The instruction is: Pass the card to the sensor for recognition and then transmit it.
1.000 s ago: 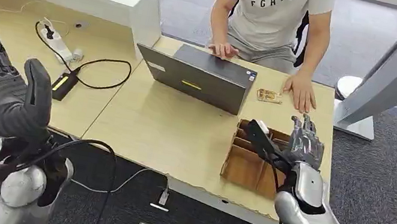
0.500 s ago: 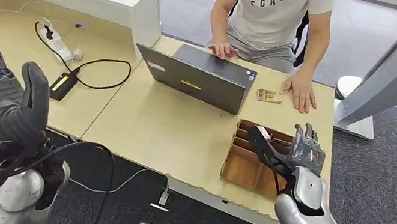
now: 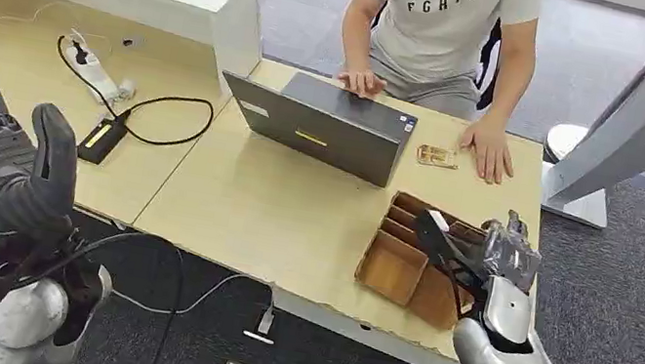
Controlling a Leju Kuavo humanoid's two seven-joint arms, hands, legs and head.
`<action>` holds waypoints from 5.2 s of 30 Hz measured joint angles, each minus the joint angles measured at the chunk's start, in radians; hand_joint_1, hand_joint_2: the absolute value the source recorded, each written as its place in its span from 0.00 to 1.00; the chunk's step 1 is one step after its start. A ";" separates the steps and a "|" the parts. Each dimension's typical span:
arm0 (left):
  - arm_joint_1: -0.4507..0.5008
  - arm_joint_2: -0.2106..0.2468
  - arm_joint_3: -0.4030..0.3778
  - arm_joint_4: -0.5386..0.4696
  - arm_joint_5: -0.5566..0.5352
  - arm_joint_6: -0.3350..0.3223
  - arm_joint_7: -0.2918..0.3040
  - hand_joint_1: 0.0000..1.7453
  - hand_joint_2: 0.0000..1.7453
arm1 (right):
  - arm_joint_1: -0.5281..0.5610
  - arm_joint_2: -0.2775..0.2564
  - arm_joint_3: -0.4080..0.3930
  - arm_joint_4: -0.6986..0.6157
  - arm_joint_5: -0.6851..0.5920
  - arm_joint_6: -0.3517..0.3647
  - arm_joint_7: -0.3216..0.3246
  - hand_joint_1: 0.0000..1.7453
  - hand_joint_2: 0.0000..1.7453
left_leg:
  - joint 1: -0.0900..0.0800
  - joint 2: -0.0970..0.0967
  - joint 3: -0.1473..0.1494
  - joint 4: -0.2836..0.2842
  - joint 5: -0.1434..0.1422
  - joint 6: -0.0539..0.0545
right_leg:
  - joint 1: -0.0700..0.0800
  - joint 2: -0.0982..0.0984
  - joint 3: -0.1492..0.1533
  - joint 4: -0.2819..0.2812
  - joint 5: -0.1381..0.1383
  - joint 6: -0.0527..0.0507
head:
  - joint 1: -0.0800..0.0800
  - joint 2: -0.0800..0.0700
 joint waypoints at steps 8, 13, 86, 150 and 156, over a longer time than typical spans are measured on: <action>-0.001 0.000 0.000 0.000 0.004 0.000 0.005 0.00 1.00 | 0.000 -0.004 -0.010 0.002 0.000 -0.003 0.005 1.00 1.00 | 0.000 0.000 0.000 0.001 0.000 0.000 | 0.000 0.000 0.000 0.000 0.000 0.000 | 0.000 0.000; -0.001 0.000 0.000 0.000 0.004 0.000 0.010 0.00 1.00 | 0.000 -0.005 -0.013 0.002 0.000 -0.005 0.010 1.00 1.00 | 0.000 0.000 0.000 0.001 0.000 0.000 | 0.000 0.000 -0.001 0.000 0.000 0.000 | 0.000 0.000; -0.043 0.001 -0.019 0.033 0.040 0.000 0.029 0.00 1.00 | 0.030 -0.053 -0.066 -0.071 0.037 -0.034 0.022 0.00 1.00 | 0.000 0.001 0.001 0.002 0.000 0.000 | 0.000 0.001 0.001 0.000 0.000 0.000 | 0.000 0.000; -0.011 0.033 -0.014 0.032 0.060 0.000 0.020 0.00 1.00 | 0.170 -0.164 -0.053 -0.672 0.078 0.210 -0.042 0.00 1.00 | 0.000 0.000 -0.003 0.002 0.000 0.000 | 0.000 0.000 -0.001 0.001 0.000 0.000 | 0.000 0.000; 0.005 0.033 -0.011 0.027 0.057 0.000 0.020 0.00 1.00 | 0.140 -0.119 -0.016 -0.513 0.081 0.187 -0.035 0.00 1.00 | 0.000 0.000 -0.003 0.002 0.000 0.000 | 0.000 -0.001 -0.001 0.001 0.000 0.000 | 0.000 0.000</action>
